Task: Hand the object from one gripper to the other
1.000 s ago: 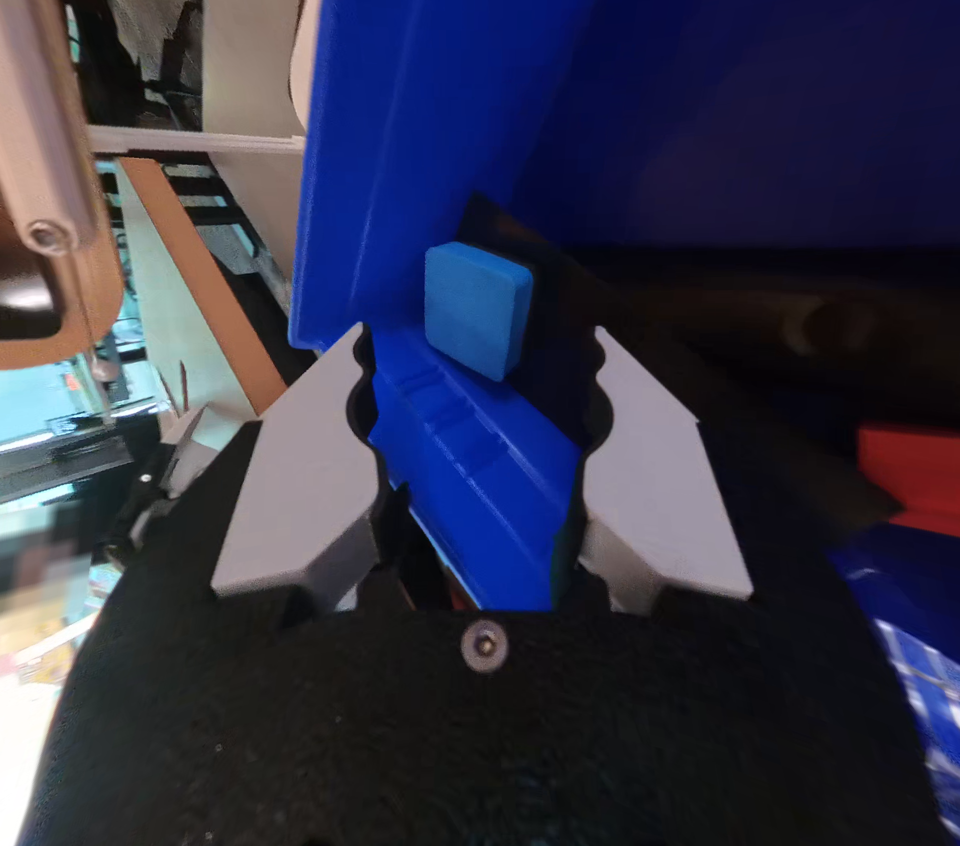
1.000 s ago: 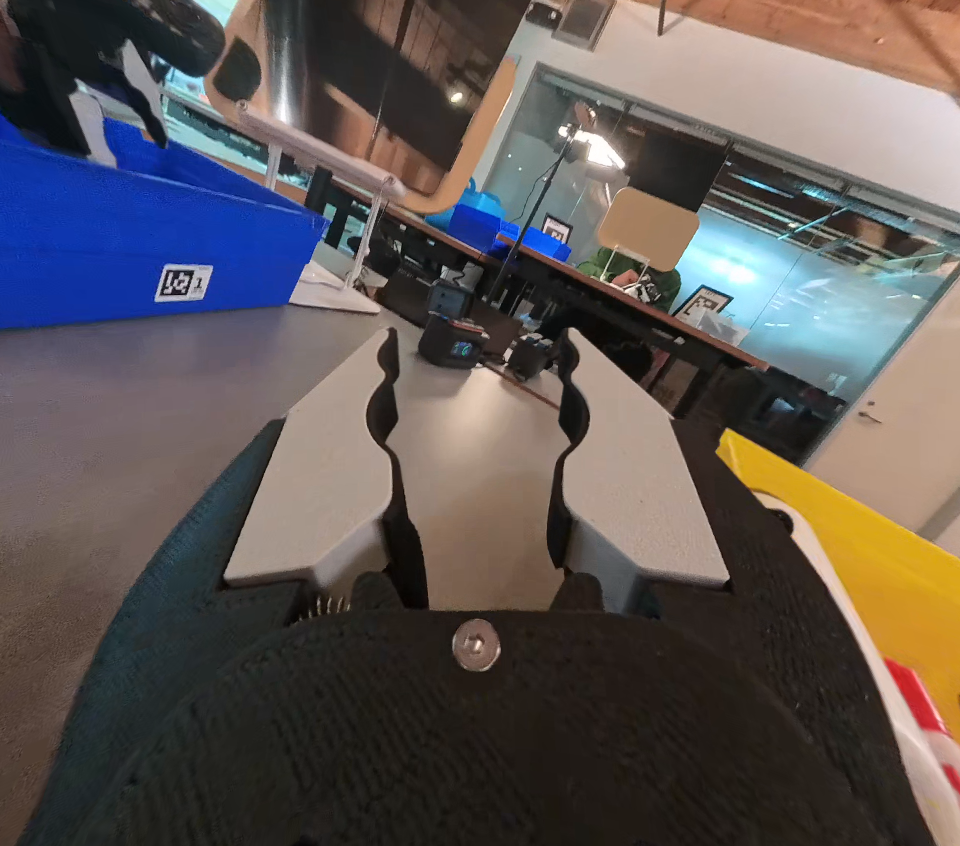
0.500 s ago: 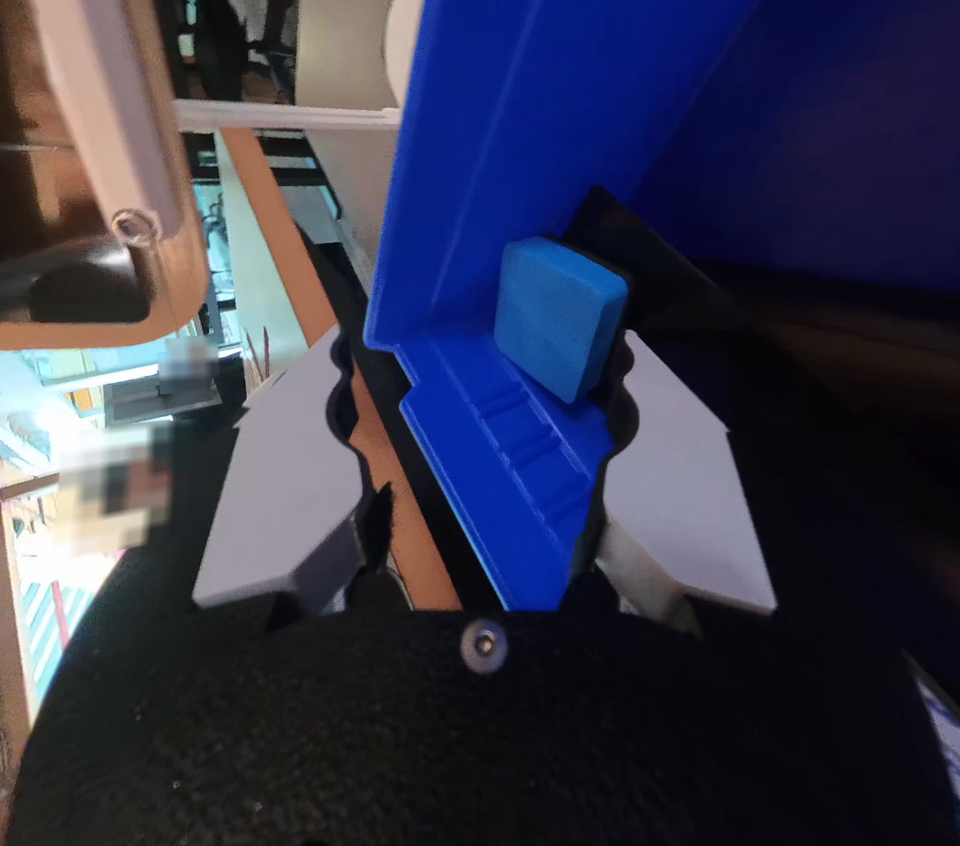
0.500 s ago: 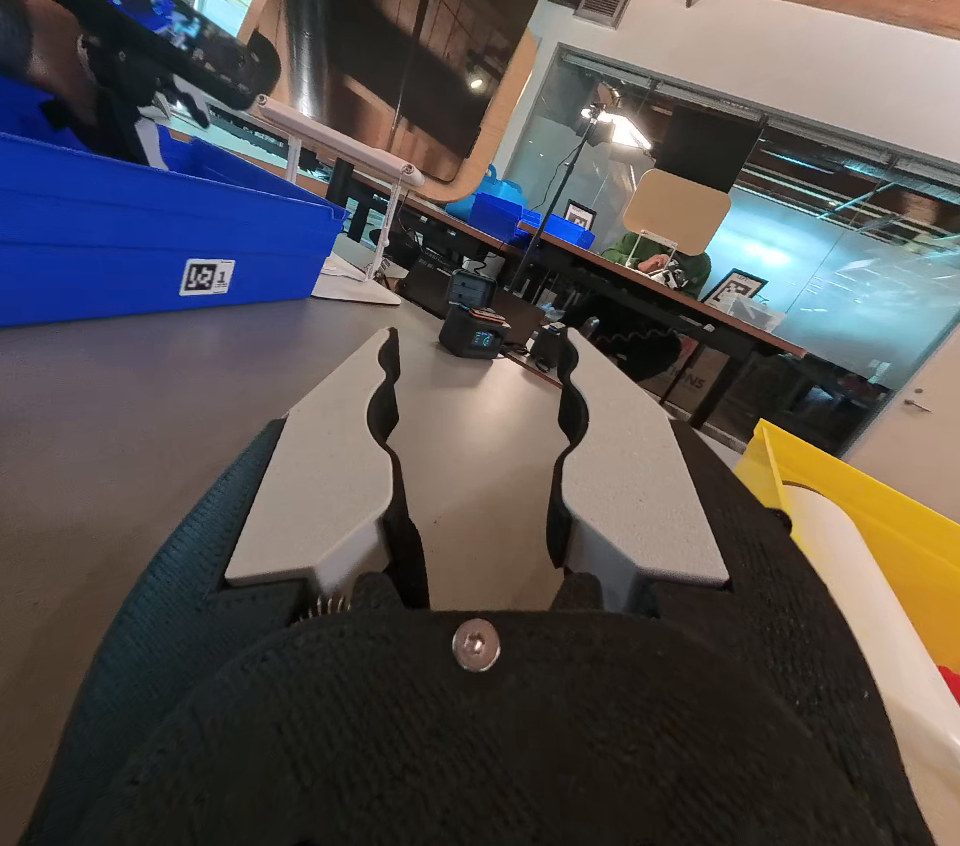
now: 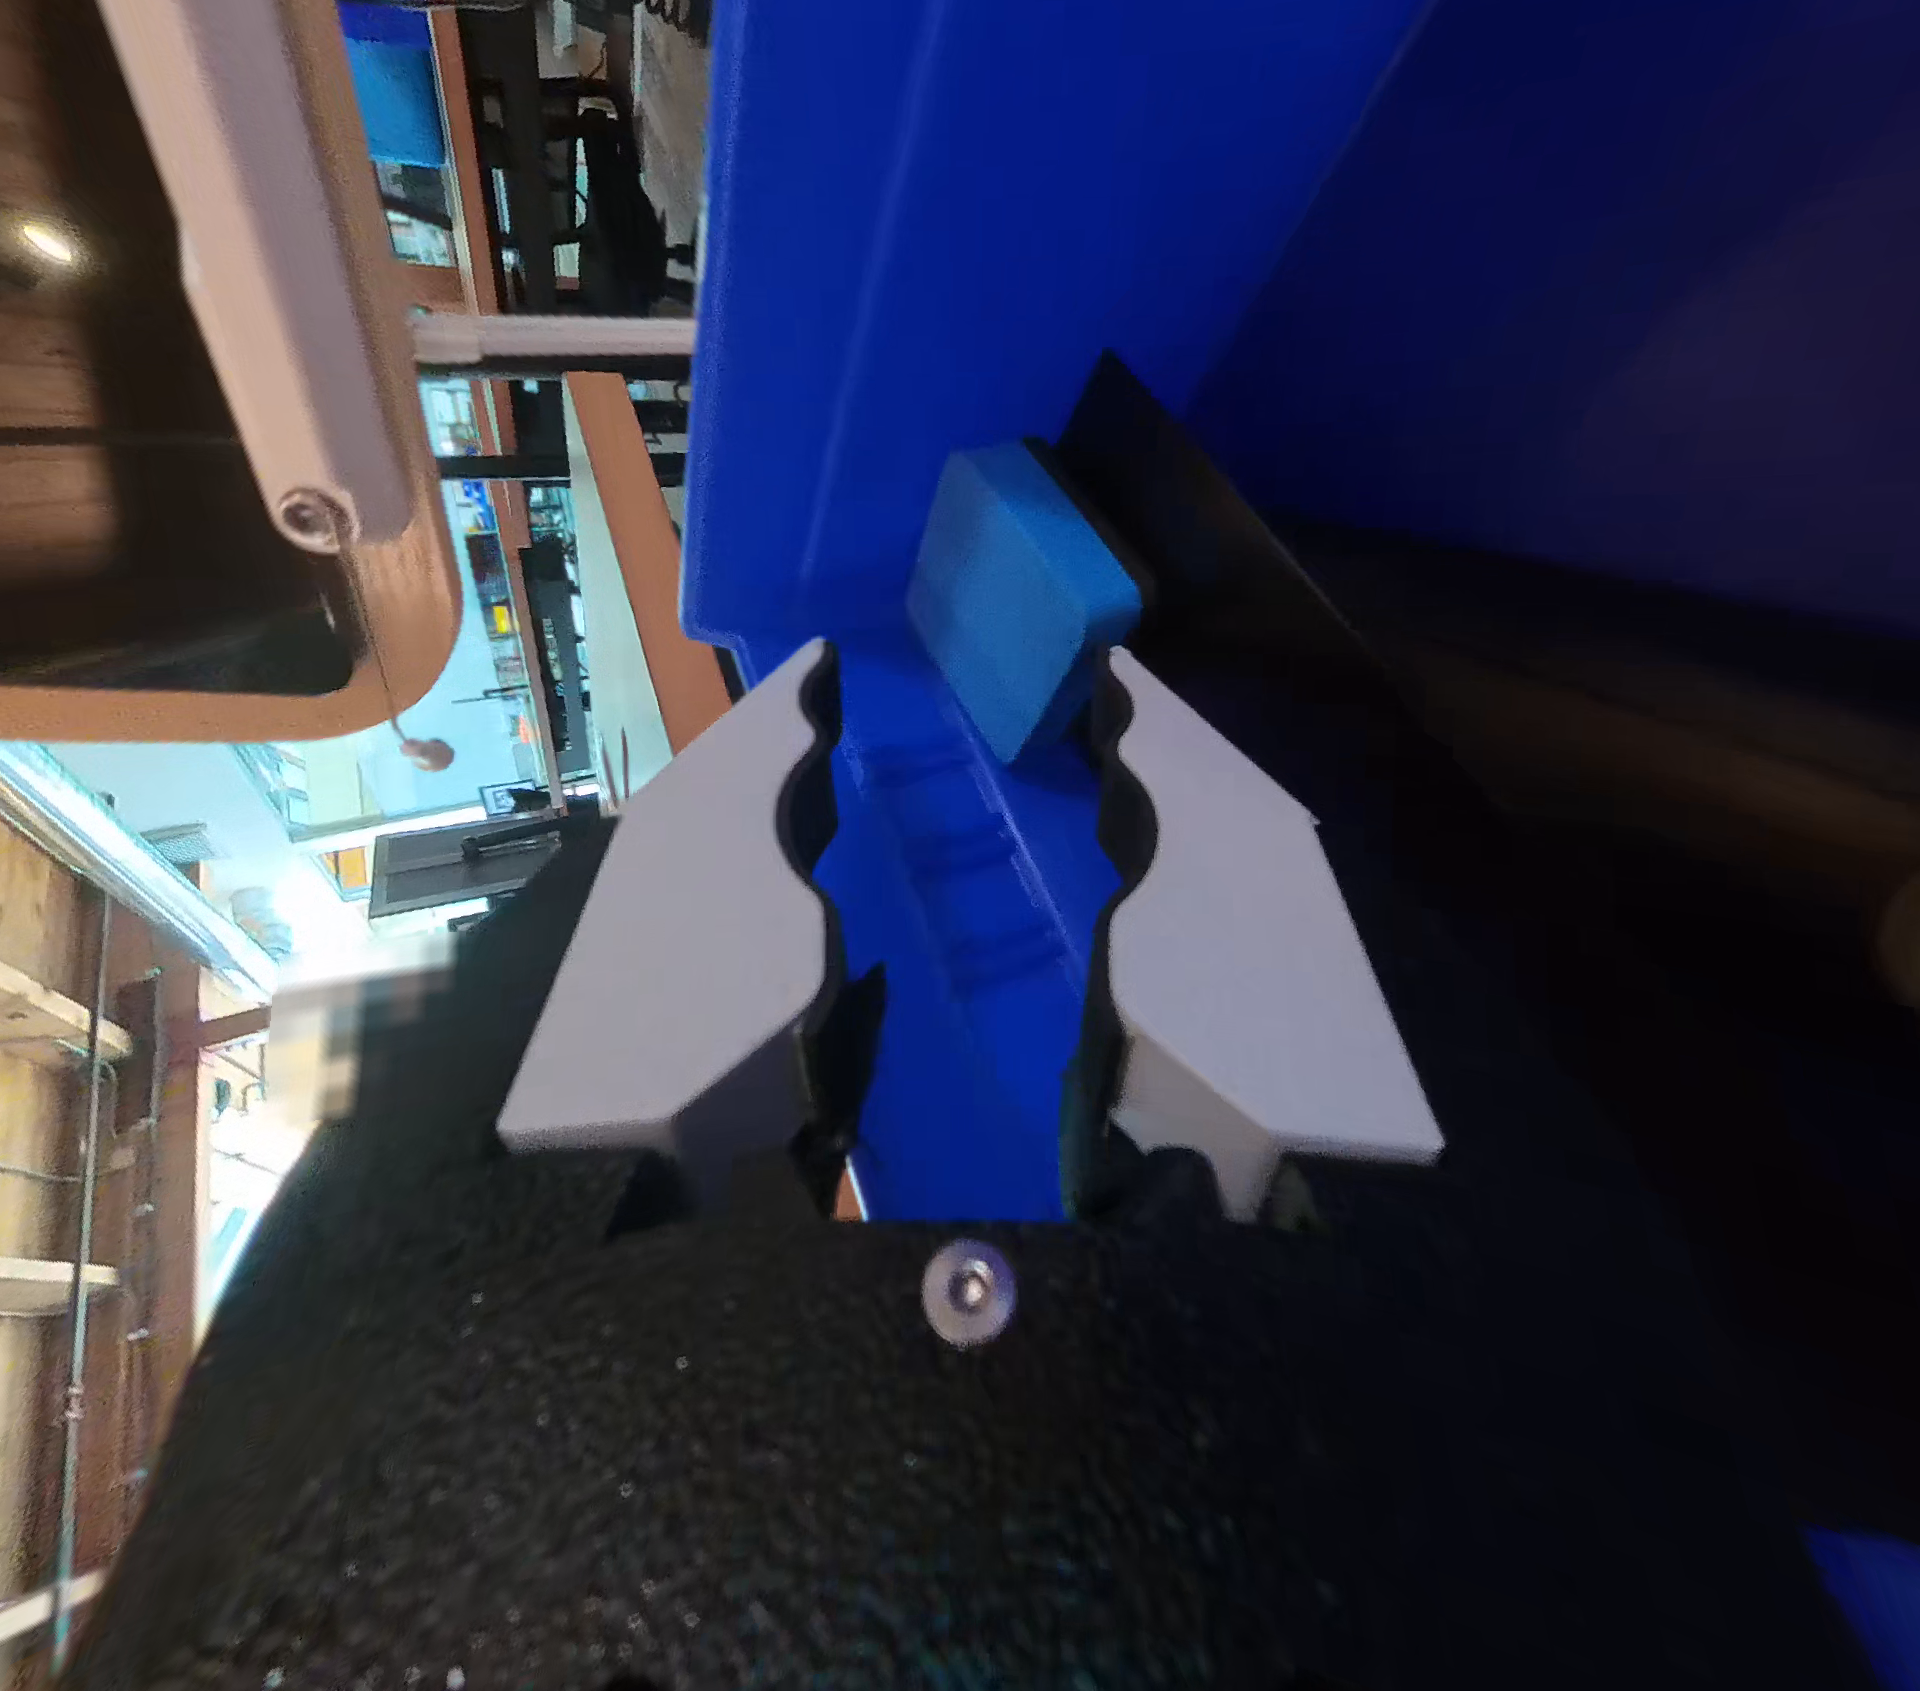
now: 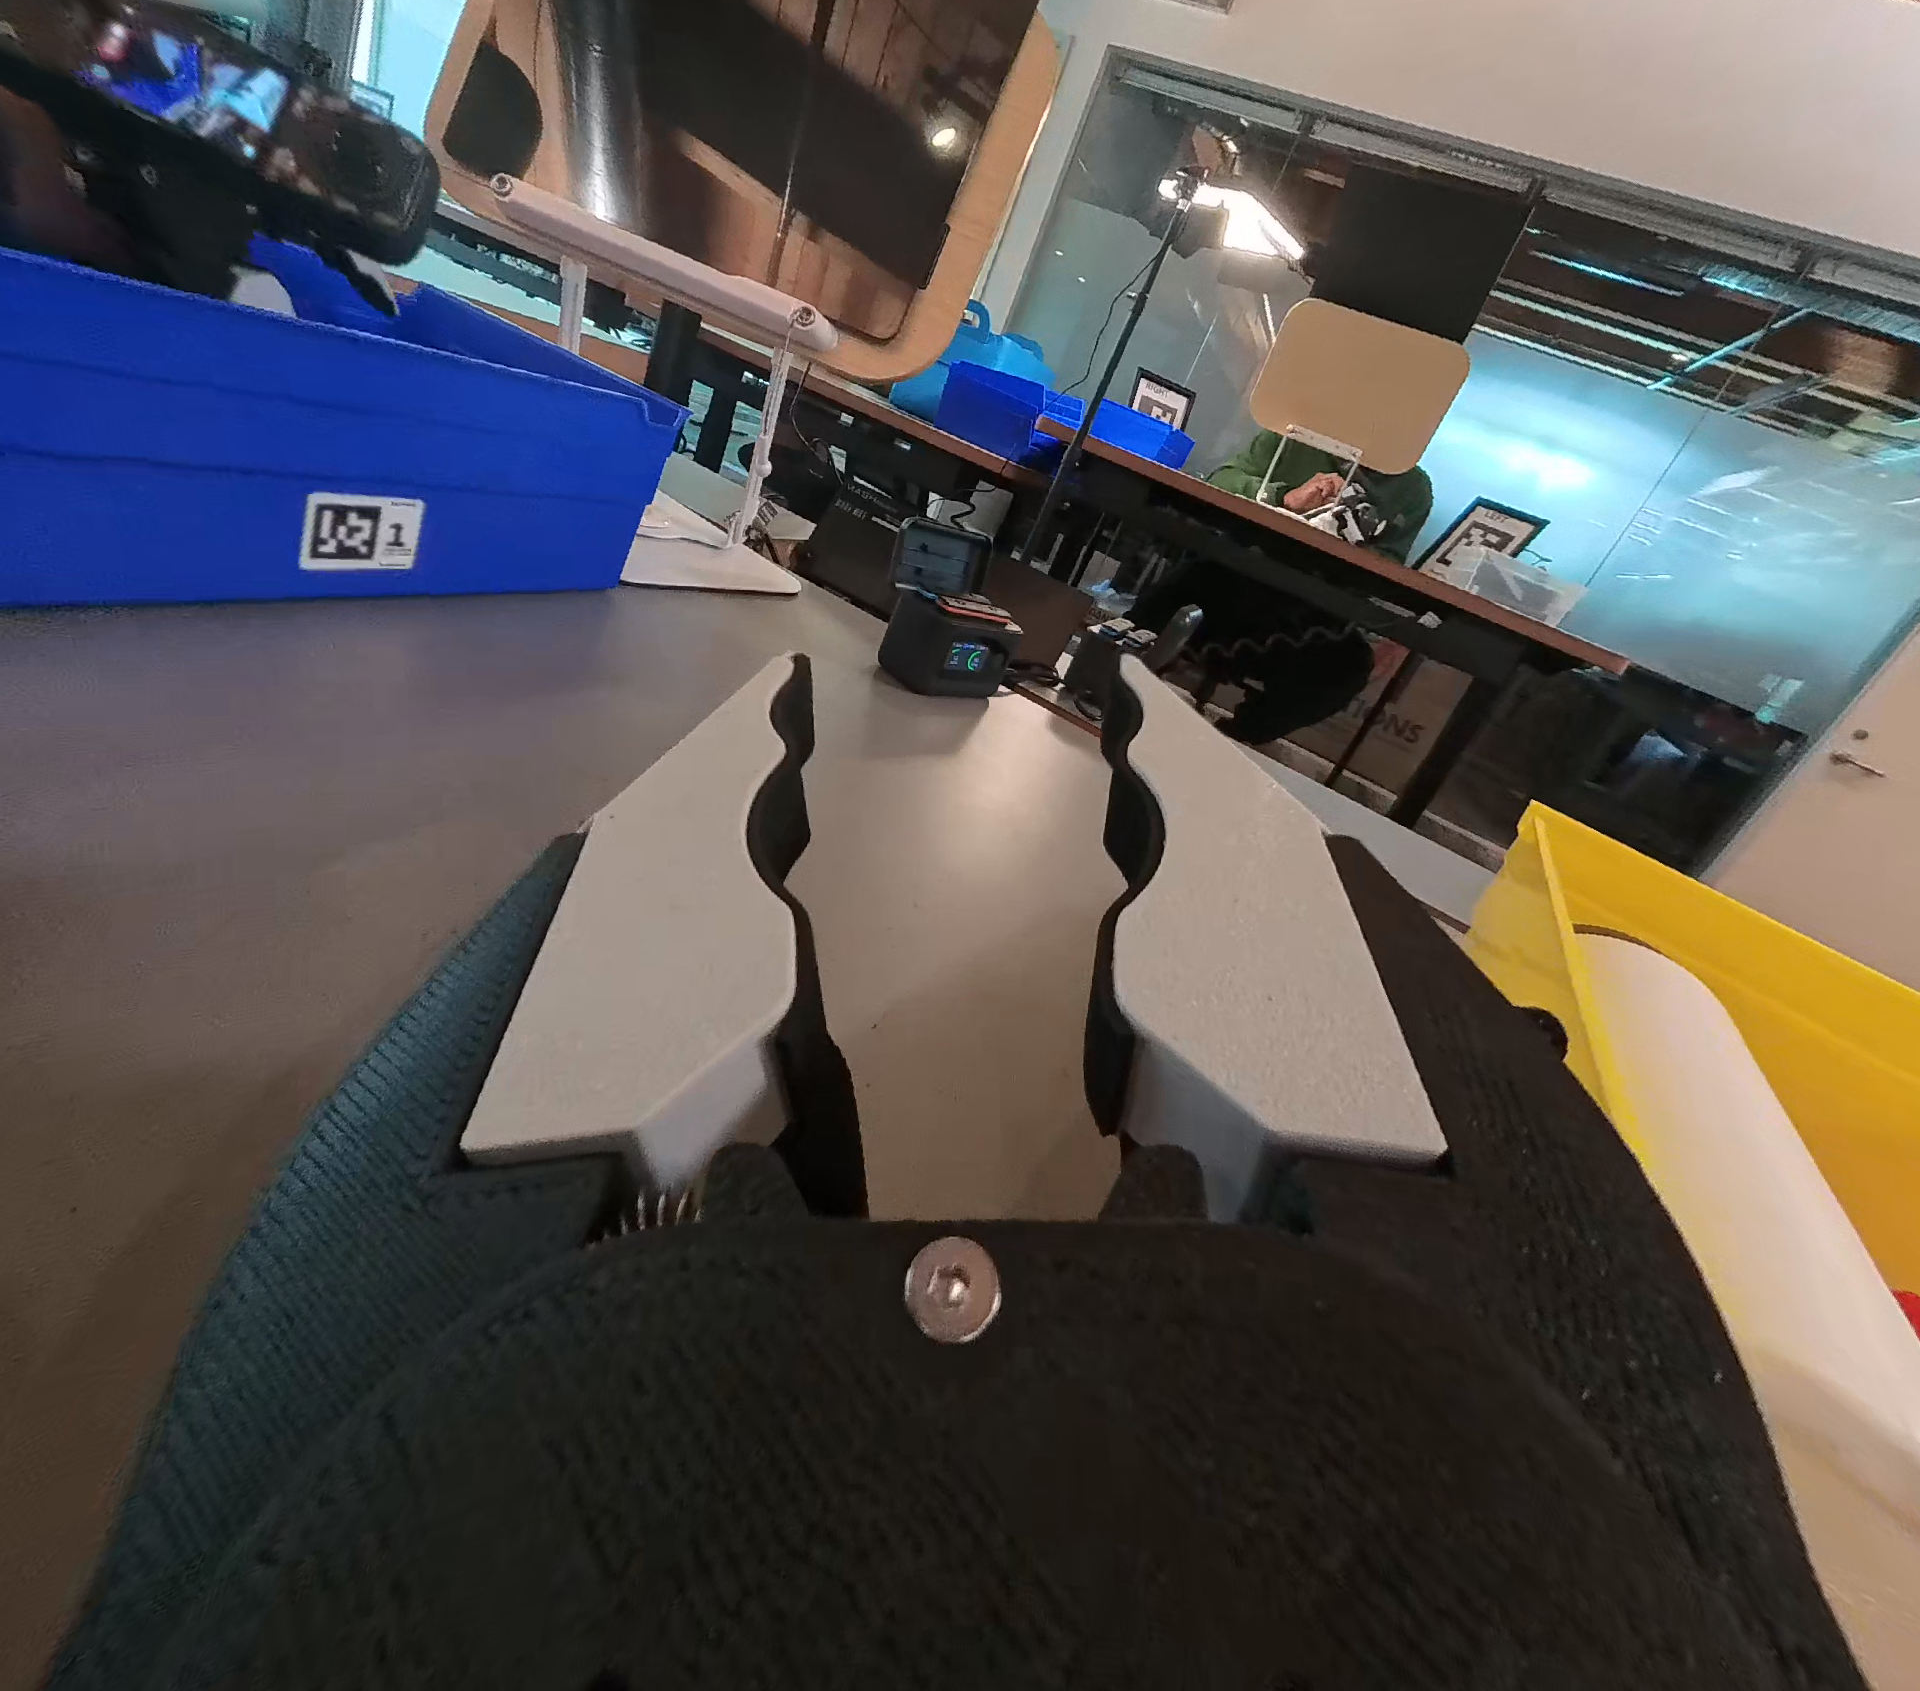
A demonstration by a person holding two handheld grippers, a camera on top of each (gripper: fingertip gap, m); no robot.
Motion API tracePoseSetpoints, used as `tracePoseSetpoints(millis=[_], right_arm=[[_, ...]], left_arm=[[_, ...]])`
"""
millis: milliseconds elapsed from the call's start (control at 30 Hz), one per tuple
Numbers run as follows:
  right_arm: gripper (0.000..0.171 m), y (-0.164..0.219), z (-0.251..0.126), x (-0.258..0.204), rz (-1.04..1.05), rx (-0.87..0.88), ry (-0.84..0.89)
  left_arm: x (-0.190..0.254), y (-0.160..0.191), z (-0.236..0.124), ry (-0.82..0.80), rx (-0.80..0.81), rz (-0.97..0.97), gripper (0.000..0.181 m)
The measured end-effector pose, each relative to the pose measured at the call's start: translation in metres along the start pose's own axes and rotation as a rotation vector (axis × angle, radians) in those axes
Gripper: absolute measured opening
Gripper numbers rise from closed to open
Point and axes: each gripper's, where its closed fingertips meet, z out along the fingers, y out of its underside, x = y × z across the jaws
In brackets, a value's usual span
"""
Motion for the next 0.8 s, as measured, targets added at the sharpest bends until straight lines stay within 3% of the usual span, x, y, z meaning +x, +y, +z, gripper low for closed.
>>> tracePoseSetpoints(millis=[100, 167, 233, 367, 433, 533, 600, 633, 800], right_arm=[[0.053, 0.001, 0.000, 0.000, 0.001, -0.003, 0.000], [0.053, 0.001, 0.000, 0.000, 0.007, -0.005, -0.001], [0.052, 0.002, 0.001, 0.001, 0.015, -0.010, -0.002], [0.051, 0.002, 0.000, 0.001, 0.017, -0.010, -0.002], [0.051, 0.002, 0.001, 0.000, 0.012, -0.011, -0.005], [0.050, 0.002, 0.001, -0.001, 0.011, -0.012, -0.010], [0.049, 0.002, 0.001, -0.002, 0.009, -0.012, -0.012], [0.048, 0.002, 0.001, -0.002, 0.008, -0.012, -0.013], [0.047, 0.003, 0.001, -0.003, 0.003, -0.014, -0.017]], left_arm=[[-0.001, -0.003, 0.000, -0.035, 0.011, 0.056, 0.008], [-0.021, -0.005, -0.006, -0.173, 0.032, 0.057, 0.000], [-0.019, -0.007, -0.004, -0.136, 0.064, 0.017, 0.000], [-0.013, -0.009, 0.000, 0.015, 0.089, -0.105, 0.011], [-0.005, -0.022, -0.006, 0.176, 0.166, -0.235, 0.017], [0.014, -0.031, -0.012, 0.434, 0.162, -0.305, 0.048], [0.020, -0.018, -0.006, 0.444, 0.057, -0.176, 0.067], [0.018, -0.014, -0.002, 0.428, 0.023, -0.145, 0.068], [0.012, -0.012, 0.011, 0.449, -0.116, -0.309, 0.068]])
